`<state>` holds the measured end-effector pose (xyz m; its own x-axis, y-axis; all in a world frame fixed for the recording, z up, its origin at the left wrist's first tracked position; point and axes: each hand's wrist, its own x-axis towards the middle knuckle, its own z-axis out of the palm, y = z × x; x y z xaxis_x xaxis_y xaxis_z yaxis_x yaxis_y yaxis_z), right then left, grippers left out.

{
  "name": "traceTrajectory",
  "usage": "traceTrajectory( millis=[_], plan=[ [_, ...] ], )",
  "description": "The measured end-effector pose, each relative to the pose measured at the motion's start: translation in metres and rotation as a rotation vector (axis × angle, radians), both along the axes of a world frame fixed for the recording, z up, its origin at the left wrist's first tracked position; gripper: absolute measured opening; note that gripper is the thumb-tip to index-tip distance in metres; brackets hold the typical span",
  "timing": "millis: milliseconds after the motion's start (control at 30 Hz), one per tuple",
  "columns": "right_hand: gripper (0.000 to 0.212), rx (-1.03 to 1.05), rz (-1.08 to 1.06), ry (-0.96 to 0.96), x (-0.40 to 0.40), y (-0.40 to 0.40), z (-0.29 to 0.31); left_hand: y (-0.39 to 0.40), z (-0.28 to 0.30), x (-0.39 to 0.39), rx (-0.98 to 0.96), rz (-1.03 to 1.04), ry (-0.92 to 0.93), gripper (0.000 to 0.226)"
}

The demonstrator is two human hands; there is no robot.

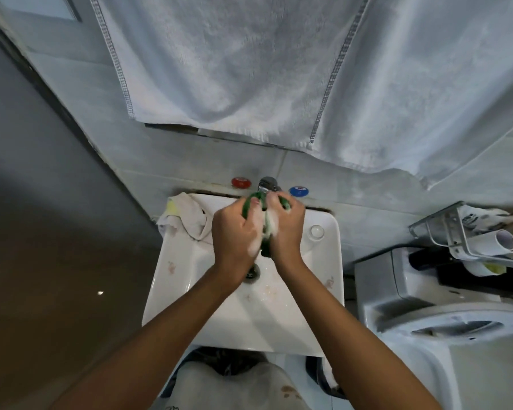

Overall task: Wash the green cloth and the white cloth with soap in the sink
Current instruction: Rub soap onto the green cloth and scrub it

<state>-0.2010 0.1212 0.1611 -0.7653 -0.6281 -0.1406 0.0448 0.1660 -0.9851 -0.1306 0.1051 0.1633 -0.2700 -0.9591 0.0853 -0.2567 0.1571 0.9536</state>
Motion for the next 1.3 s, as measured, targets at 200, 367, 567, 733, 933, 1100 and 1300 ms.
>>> traceTrajectory(
  millis=[200,367,567,733,933,1100,1300],
  plan=[
    [0.037,0.042,0.115,-0.109,0.015,0.014,0.006,-0.033,0.002,-0.008,0.063,0.091,-0.05,0.042],
    [0.028,0.121,0.078,-0.118,-0.002,0.001,0.007,0.01,0.001,0.0,0.031,-0.036,-0.028,0.038],
    [0.041,0.11,0.198,-0.117,0.018,0.025,0.012,-0.028,-0.004,-0.001,0.187,0.136,0.036,0.037],
    [0.032,0.144,-0.009,-0.261,-0.013,-0.002,0.014,0.017,0.006,0.002,0.098,-0.061,0.032,0.026],
    [0.043,0.06,0.221,-0.113,0.011,0.024,0.014,-0.028,-0.001,-0.006,0.176,0.166,0.046,0.04],
    [0.037,0.064,-0.047,-0.173,-0.014,-0.004,0.008,0.018,0.002,-0.006,0.006,-0.015,0.093,0.021],
    [0.042,0.081,0.219,-0.058,0.003,0.019,-0.002,-0.013,-0.017,0.0,0.124,0.149,0.034,0.033]
  ],
)
